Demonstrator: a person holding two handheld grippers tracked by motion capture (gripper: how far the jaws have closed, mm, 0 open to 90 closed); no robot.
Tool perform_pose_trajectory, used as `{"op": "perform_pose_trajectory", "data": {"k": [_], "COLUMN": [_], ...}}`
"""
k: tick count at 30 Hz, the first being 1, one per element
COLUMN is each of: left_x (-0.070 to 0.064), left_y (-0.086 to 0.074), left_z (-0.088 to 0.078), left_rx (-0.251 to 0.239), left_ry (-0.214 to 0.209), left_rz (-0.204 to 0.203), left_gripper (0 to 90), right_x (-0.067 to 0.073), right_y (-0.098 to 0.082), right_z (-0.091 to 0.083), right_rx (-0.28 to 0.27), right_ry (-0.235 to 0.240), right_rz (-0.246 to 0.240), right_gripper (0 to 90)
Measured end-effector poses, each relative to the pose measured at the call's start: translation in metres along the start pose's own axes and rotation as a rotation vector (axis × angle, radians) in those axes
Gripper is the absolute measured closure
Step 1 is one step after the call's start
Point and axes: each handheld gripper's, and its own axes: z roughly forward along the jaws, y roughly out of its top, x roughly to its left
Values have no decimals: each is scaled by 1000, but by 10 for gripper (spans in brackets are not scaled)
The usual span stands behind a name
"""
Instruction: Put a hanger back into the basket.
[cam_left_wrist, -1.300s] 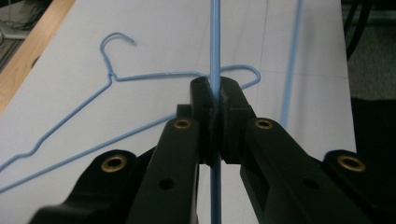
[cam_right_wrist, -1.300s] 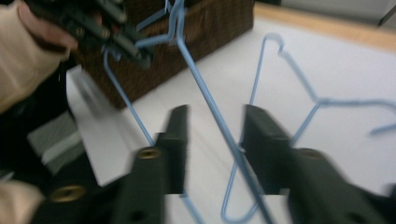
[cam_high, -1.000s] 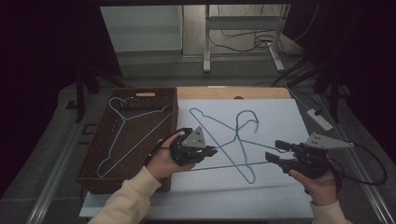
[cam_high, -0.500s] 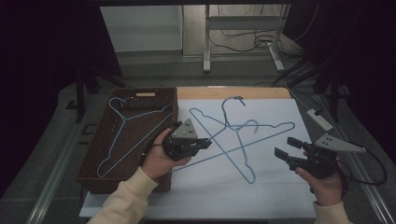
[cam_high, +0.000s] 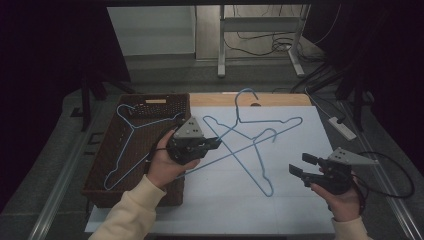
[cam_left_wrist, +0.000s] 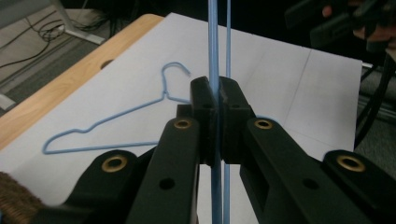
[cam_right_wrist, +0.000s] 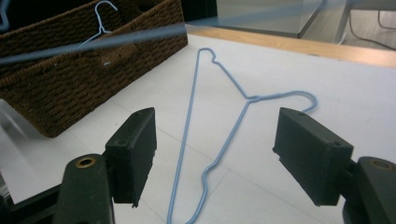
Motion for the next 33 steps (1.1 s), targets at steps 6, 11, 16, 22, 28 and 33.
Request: {"op": "perform_pose_trajectory", "data": {"k": [6, 11, 16, 22, 28, 33], "left_x": [10, 20, 26, 28, 38, 46], "left_y": [-3, -12, -20, -26, -37, -47], "left_z": [-20, -40, -56, -73, -89, -100], "left_rx": [-33, -49, -68, -90, -91, -95], "left_ry": [29, 65, 84, 125, 174, 205], "left_rz": [-40, -69, -105, -110, -134, -160], "left_gripper": [870, 870, 870, 870, 870, 870], "right_x": [3, 5, 3, 1, 0, -1], "right_y": [-6, -13, -18, -23, -26, -28], "right_z": [8, 13, 16, 19, 20, 22], "right_rx": [26, 20, 10, 33, 45, 58], "right_ry": [9, 13, 0, 1, -5, -6], "right_rz": [-22, -57, -64, -54, -53, -52], "right_gripper": [302, 302, 296, 296, 296, 296]}}
